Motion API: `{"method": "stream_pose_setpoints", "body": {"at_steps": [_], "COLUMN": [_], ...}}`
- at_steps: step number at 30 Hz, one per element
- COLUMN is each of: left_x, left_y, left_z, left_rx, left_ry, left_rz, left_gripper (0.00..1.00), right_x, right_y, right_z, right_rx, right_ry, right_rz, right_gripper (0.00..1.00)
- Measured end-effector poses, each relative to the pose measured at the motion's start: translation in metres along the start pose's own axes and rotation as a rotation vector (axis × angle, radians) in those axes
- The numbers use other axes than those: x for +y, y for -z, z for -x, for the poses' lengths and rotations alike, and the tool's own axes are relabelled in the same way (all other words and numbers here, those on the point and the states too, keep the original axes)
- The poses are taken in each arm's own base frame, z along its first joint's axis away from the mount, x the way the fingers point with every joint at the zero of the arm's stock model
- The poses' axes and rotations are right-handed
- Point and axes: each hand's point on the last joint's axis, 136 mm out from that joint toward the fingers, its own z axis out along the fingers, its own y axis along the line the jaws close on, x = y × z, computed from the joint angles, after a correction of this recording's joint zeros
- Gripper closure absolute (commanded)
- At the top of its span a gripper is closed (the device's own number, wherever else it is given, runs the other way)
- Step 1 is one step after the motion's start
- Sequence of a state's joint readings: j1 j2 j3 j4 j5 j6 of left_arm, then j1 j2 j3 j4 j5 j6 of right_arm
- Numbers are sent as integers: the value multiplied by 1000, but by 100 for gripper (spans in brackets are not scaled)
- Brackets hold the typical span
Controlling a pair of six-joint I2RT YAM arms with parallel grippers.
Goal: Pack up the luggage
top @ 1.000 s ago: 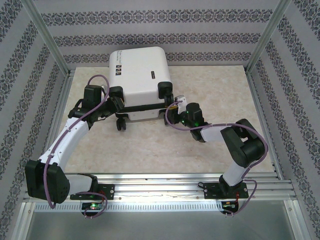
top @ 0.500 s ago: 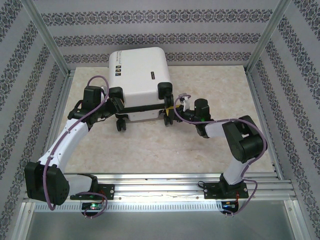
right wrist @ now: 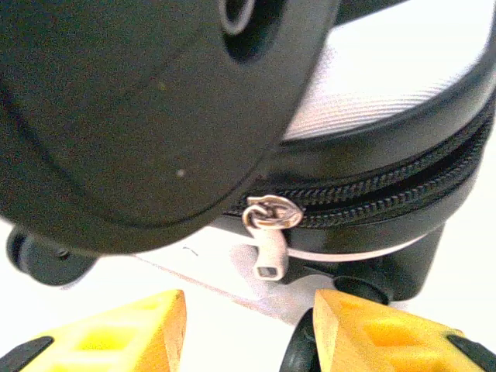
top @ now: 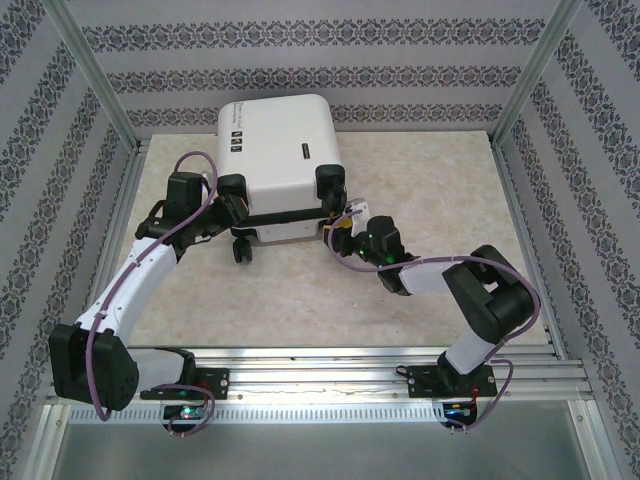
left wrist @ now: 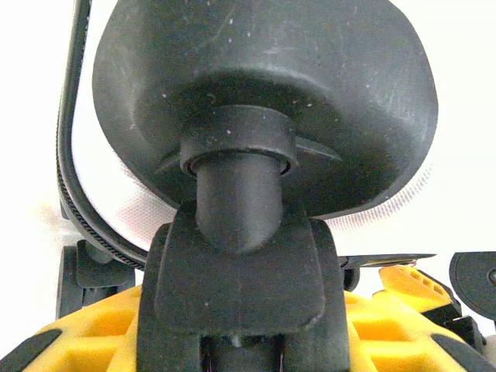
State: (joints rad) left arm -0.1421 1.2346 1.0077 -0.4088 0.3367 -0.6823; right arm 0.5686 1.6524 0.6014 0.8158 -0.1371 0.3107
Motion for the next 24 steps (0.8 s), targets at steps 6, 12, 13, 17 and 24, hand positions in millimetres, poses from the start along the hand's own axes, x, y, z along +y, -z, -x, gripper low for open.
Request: {"method": "stream_pose_setpoints", "body": {"at_steps": [6,12,13,17,24], "left_x": [0,1,2,2,1], "left_y": [-1,-4,-4,-4,-4], "left_z": [-1,-1,-1,-2,-1], "left_rx": [-10,-20,-21,-20,-24], "left_ry": [9,24,25,25,24], "left_rz": [-14,-21,-22,-22,-26], "left_gripper": [96,96,96,96,96], "right_x": [-14,-19,-20,-19,-22], "right_y": [-14,-23,-23,-21,-5], "right_z": [8,14,14,12,15], "right_rx": [-42,-66,-66,-61,-25], "right_ry": [-15,-40,-39,7,80], "right_rz": [-129,-192,-195,-155,40], "right_gripper": [58,85,86,94,100]}}
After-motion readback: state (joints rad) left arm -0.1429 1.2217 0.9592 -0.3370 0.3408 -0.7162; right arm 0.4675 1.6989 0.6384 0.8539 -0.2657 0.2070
